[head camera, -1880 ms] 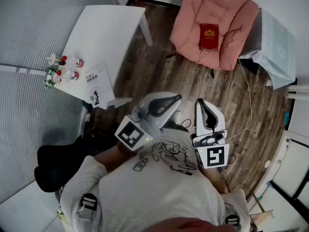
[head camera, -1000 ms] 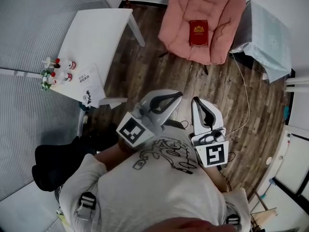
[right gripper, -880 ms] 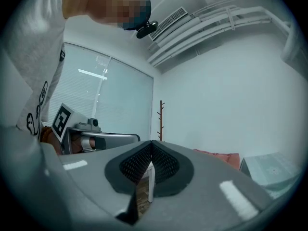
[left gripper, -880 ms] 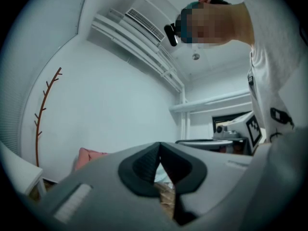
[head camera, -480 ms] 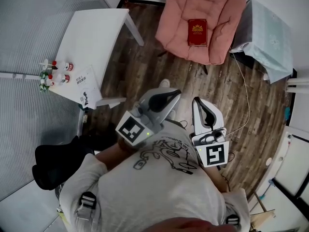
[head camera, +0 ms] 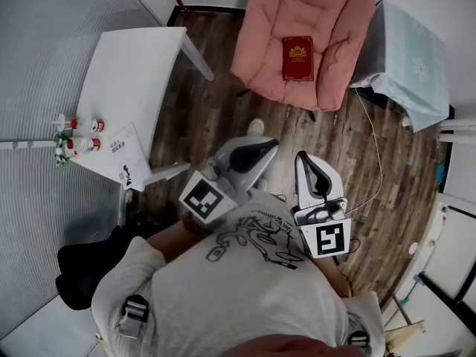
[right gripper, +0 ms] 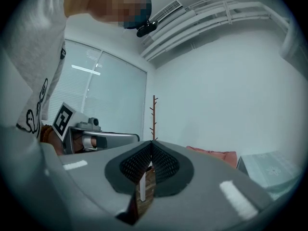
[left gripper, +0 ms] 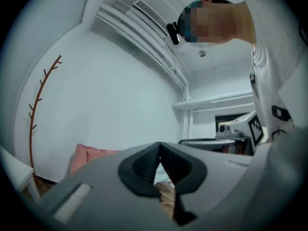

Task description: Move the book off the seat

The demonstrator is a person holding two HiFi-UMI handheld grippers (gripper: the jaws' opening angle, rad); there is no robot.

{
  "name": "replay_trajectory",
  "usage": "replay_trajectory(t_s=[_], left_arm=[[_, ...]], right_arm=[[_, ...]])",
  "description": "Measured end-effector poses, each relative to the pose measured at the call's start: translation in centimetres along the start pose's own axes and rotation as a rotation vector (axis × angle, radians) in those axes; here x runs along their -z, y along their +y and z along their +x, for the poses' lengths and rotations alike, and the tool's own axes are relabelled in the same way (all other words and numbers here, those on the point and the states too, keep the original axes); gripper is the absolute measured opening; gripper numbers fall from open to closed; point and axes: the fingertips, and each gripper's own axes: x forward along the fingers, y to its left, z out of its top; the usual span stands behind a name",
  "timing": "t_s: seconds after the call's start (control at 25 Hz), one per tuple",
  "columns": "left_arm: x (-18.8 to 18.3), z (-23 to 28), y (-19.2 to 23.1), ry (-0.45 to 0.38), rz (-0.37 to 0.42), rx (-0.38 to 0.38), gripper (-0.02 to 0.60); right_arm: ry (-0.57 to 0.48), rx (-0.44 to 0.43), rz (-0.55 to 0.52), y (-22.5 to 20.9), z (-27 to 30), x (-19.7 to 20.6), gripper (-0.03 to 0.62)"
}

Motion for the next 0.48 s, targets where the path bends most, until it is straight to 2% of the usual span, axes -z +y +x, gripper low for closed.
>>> replay_trajectory(t_s=[0.48], left_arm=[[-0.5,7.8,13.1,0.025,-0.028,0.014,0.005]], right_arm=[[0.033,0.01,0.015,-8.2,13.0,0.3,0.006]])
